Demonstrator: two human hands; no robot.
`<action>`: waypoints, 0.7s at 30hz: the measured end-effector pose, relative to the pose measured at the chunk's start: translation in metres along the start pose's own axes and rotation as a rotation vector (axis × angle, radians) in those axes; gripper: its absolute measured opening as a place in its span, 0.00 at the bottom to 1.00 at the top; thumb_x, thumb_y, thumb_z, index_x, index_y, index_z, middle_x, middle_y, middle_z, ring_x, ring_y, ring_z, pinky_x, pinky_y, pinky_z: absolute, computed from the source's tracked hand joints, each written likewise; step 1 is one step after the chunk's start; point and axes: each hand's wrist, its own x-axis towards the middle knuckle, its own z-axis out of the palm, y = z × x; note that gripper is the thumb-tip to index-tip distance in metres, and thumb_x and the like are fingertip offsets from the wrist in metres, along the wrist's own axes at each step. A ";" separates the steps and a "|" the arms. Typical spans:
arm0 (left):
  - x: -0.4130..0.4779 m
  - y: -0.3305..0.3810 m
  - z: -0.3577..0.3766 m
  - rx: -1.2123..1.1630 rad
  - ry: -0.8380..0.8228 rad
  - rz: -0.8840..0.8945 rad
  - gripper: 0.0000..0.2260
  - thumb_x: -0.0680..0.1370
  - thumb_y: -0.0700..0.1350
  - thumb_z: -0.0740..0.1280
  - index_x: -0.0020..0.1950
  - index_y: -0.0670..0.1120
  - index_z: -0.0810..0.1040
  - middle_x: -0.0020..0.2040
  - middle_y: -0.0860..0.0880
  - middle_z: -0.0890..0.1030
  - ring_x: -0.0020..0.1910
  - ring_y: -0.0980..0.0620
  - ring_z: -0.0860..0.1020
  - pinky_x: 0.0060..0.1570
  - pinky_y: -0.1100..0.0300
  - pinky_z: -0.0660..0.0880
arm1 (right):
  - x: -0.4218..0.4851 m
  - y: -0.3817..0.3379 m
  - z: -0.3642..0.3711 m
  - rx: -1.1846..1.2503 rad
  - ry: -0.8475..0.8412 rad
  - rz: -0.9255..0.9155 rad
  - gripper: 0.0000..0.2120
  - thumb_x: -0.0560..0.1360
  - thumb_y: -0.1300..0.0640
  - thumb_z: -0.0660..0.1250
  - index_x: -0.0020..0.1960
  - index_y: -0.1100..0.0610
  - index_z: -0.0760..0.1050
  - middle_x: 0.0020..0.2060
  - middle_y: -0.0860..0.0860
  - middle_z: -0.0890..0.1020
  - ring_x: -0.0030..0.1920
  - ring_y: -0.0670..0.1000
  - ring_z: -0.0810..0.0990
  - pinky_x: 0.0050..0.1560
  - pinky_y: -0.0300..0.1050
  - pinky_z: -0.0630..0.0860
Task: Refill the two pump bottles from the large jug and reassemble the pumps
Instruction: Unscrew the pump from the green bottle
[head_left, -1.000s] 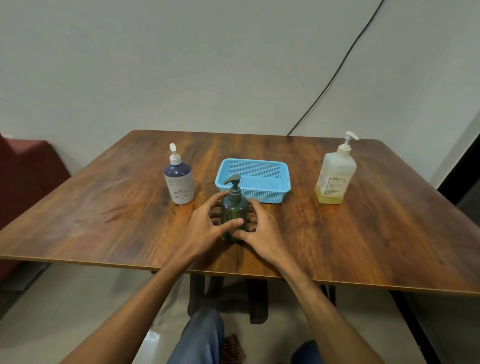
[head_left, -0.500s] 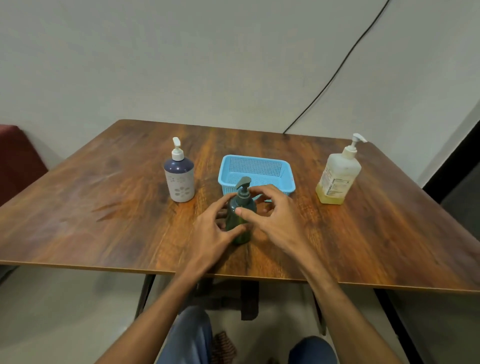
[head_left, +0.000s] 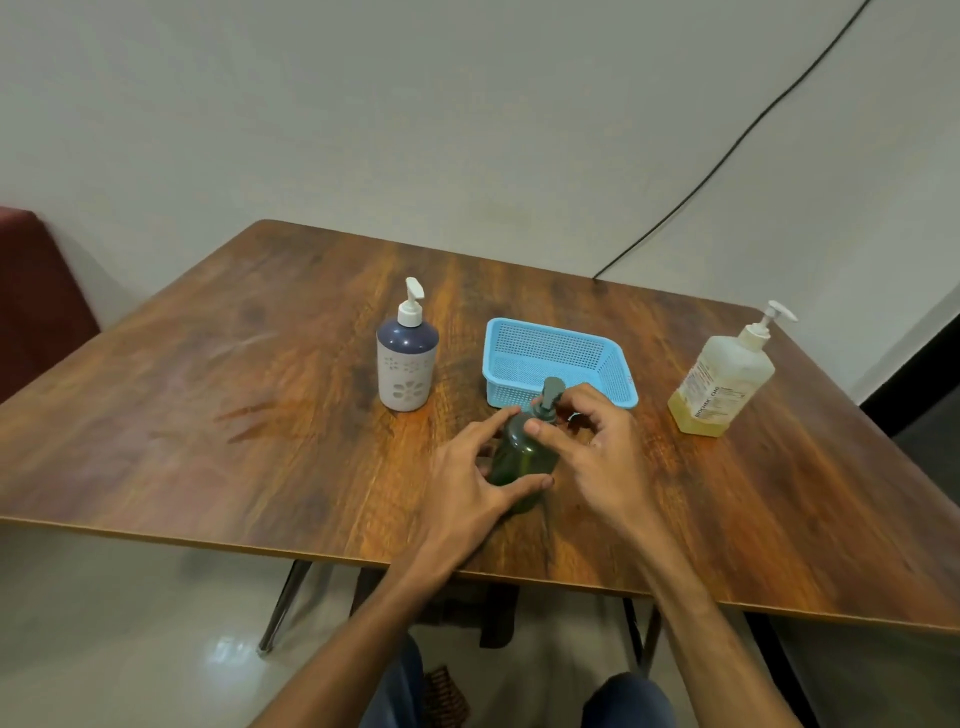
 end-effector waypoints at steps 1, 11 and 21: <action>0.000 0.000 0.000 0.001 -0.004 0.000 0.36 0.68 0.54 0.81 0.73 0.56 0.72 0.60 0.61 0.78 0.59 0.62 0.78 0.54 0.67 0.78 | 0.001 -0.002 -0.004 0.009 -0.058 0.009 0.08 0.73 0.61 0.75 0.52 0.57 0.82 0.46 0.49 0.82 0.49 0.46 0.79 0.50 0.40 0.74; -0.003 0.002 0.000 0.014 -0.013 -0.016 0.35 0.70 0.54 0.80 0.74 0.59 0.70 0.65 0.60 0.76 0.62 0.62 0.77 0.58 0.62 0.80 | -0.007 -0.004 0.003 0.160 0.136 0.021 0.23 0.65 0.59 0.83 0.56 0.52 0.77 0.50 0.51 0.82 0.51 0.46 0.82 0.53 0.41 0.79; -0.006 0.006 0.001 -0.016 -0.025 -0.050 0.38 0.68 0.57 0.78 0.76 0.55 0.69 0.68 0.54 0.77 0.62 0.59 0.78 0.58 0.61 0.80 | -0.011 0.000 -0.008 0.294 0.006 0.083 0.25 0.74 0.65 0.74 0.66 0.48 0.72 0.58 0.48 0.84 0.60 0.43 0.82 0.58 0.43 0.81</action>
